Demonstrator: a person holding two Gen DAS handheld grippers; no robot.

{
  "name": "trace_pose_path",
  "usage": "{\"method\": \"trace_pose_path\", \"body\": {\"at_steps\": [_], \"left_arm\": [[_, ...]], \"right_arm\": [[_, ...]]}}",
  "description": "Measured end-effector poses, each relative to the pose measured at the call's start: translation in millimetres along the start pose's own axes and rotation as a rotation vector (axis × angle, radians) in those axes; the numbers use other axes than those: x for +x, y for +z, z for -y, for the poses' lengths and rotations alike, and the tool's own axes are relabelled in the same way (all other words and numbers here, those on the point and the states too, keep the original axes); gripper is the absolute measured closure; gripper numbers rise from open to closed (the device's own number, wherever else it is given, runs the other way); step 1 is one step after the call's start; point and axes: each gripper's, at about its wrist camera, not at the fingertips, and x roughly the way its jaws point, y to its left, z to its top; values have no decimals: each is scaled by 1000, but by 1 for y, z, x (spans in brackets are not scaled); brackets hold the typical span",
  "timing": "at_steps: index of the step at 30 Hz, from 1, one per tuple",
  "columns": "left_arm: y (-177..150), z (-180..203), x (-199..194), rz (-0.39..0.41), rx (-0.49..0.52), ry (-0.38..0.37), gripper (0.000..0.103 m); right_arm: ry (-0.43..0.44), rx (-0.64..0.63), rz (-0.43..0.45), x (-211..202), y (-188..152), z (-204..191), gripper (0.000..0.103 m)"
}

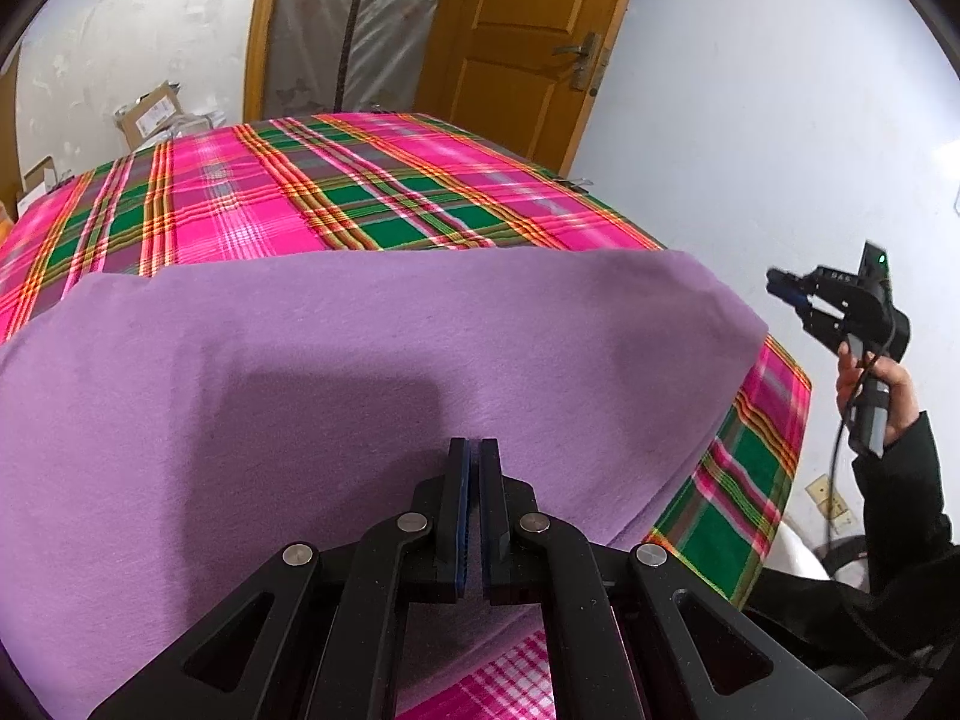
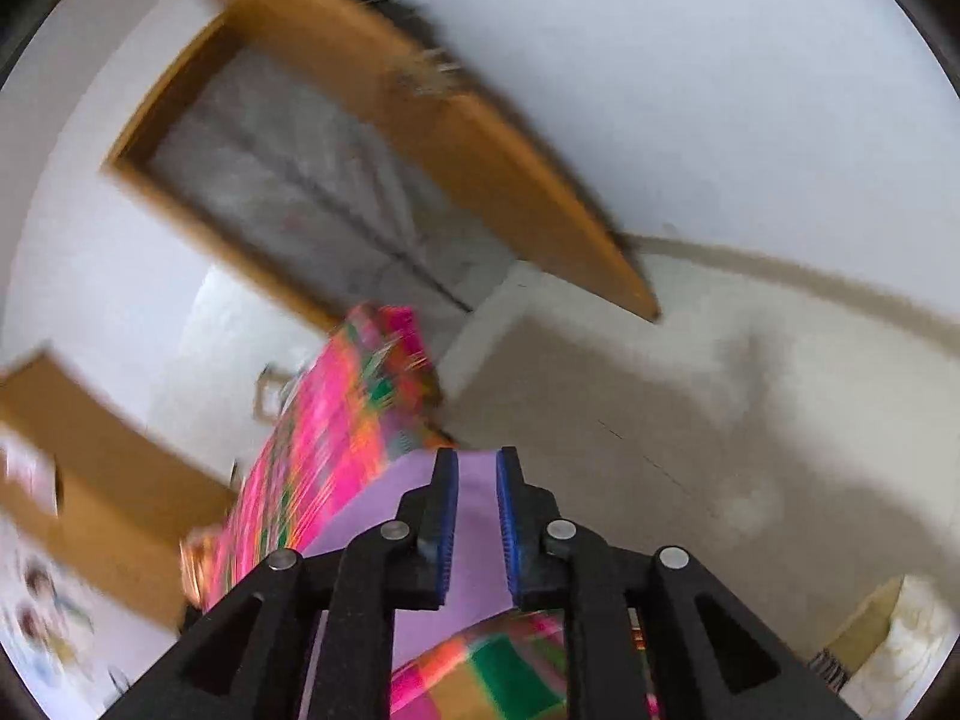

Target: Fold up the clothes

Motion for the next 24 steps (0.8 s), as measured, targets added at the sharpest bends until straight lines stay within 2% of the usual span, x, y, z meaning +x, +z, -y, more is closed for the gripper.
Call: {"method": "trace_pose_path", "body": {"at_steps": [3, 8, 13, 16, 18, 19, 22, 23, 24], "left_arm": [[0, 0, 0, -1, 0, 1, 101], [0, -2, -1, 2, -7, 14, 101], [1, -7, 0, 3, -20, 11, 101], [1, -9, 1, 2, -23, 3, 101], [2, -9, 2, 2, -25, -2, 101], [2, -10, 2, 2, -26, -4, 101], [1, -10, 2, 3, -28, -8, 101], [1, -10, 2, 4, -28, -9, 101], [1, -10, 2, 4, -29, -10, 101]], "right_arm": [[34, -196, -93, 26, -16, -48, 81], [32, -536, -276, 81, -55, -118, 81], [92, -741, -415, 118, -84, -173, 81], [95, -770, -471, 140, -90, -183, 85], [78, -740, -451, 144, -77, -179, 95], [42, -709, -432, 149, -67, -176, 96], [-59, -620, -370, 148, -41, -159, 91], [-72, -585, -359, 143, -34, -154, 91], [-45, -550, -355, 130, -30, -151, 90]]}}
